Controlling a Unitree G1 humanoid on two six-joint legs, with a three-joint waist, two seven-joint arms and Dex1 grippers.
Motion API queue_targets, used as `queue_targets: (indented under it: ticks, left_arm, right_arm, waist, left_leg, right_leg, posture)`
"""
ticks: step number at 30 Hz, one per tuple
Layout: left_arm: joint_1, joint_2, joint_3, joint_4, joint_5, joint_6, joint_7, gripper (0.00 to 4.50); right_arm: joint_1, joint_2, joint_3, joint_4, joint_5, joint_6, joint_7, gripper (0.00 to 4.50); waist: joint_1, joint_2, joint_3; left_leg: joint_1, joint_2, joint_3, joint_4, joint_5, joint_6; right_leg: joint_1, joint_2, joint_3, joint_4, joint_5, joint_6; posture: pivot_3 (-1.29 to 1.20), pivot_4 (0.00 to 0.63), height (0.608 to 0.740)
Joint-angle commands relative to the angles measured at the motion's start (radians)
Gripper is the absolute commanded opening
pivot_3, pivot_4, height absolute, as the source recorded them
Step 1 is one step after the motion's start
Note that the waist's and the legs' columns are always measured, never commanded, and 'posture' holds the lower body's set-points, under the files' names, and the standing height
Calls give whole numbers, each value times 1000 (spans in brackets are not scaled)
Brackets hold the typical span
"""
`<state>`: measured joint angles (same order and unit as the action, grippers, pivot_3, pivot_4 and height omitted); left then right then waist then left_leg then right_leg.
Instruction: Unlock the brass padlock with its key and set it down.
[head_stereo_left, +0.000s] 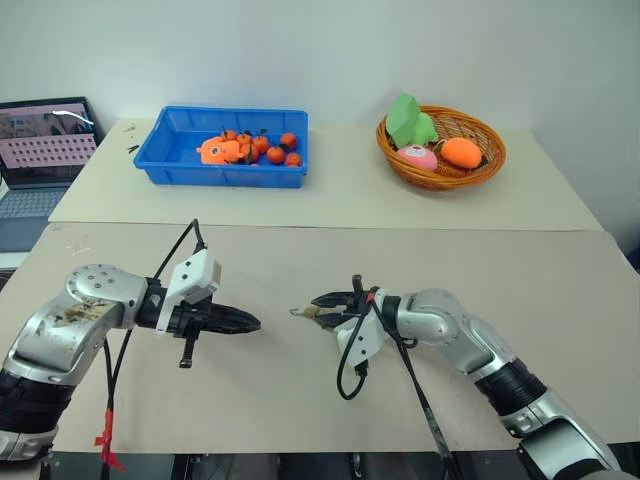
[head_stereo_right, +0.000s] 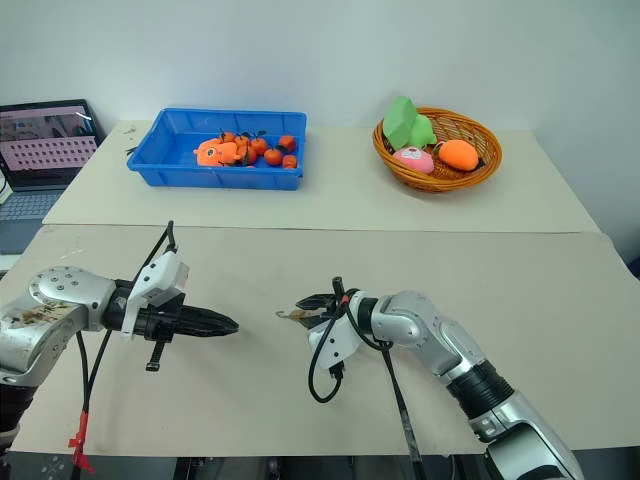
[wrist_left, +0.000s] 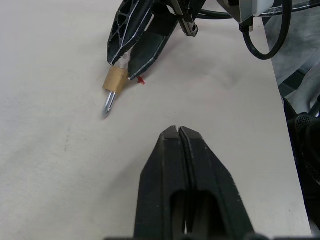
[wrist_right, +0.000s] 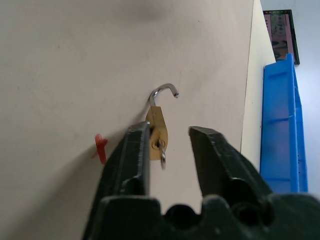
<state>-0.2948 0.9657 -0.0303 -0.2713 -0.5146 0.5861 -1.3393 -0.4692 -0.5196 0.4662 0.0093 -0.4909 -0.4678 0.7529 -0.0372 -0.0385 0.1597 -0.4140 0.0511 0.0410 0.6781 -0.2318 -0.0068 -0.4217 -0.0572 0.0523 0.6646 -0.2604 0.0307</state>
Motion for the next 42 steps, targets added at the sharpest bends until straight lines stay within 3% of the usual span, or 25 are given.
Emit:
queue_targets:
  ticks: [1,4,8,12,14,17,22,30,34,42]
  left_arm:
    - [0,-4,6,-34,-9,-13,6,1894]
    - [-3,-7,3,-35,-6,-16,8,2979]
    - [-12,-15,-4,-32,-2,-17,12,4459]
    - [-12,-29,-9,-35,-5,-15,26,4459]
    - [-2,-39,-1,-41,-9,-11,44,4459]
    - [21,-63,26,-49,-21,2,95,4459]
    - [53,-128,97,-41,-26,17,227,4459]
    - [123,-259,212,-90,-30,22,459,4459]
    - [142,-305,224,-131,-57,46,538,4459]
    - [117,-338,208,-135,-69,77,606,4459]
  right_arm:
    - [10,-1,4,-42,38,33,38,3387]
    - [28,-13,8,-62,72,77,96,4419]
    - [63,-55,-12,-133,193,228,231,4500]
    - [117,-98,-106,-248,417,573,354,4500]
    - [130,-93,-183,-277,512,740,345,4500]
    - [135,-43,-336,-293,626,957,236,4500]
    - [155,83,-551,-318,622,1149,-90,4500]
    - [295,367,-618,-612,490,1333,-559,4500]
    - [360,415,-566,-679,452,1344,-641,4500]
    - [380,375,-557,-663,438,1334,-662,4500]
  waist:
    - [0,0,0]
    - [1,0,0]
    - [3,0,0]
    - [23,0,0]
    - [28,0,0]
    - [27,0,0]
    - [24,0,0]
    - [21,1,0]
    - [21,1,0]
    - [20,1,-1]
  left_leg:
    - [0,0,0,0,0,0]
    - [0,0,0,0,0,0]
    - [0,0,0,0,0,0]
    - [0,0,0,0,0,0]
    - [0,0,0,0,0,0]
    - [0,0,0,1,0,0]
    - [0,0,0,0,0,0]
    - [-2,0,-1,-1,0,0]
    - [-1,0,-1,-1,0,0]
    - [0,0,-1,-1,0,0]
  right_leg:
    - [0,0,0,0,0,0]
    - [0,0,0,0,0,0]
    - [0,0,0,0,0,0]
    - [1,0,0,0,0,0]
    - [1,0,-1,0,0,0]
    - [1,0,-1,0,0,0]
    - [0,0,-1,0,0,0]
    - [-2,0,0,0,0,0]
    - [-1,-1,0,0,0,0]
    - [0,-1,0,0,0,0]
  posture:
    - [0,150,740]
    - [0,150,740]
    - [0,150,740]
    - [0,150,740]
    - [0,150,740]
    - [0,150,740]
    - [0,150,740]
    - [0,150,740]
    - [0,150,740]
    - [0,150,740]
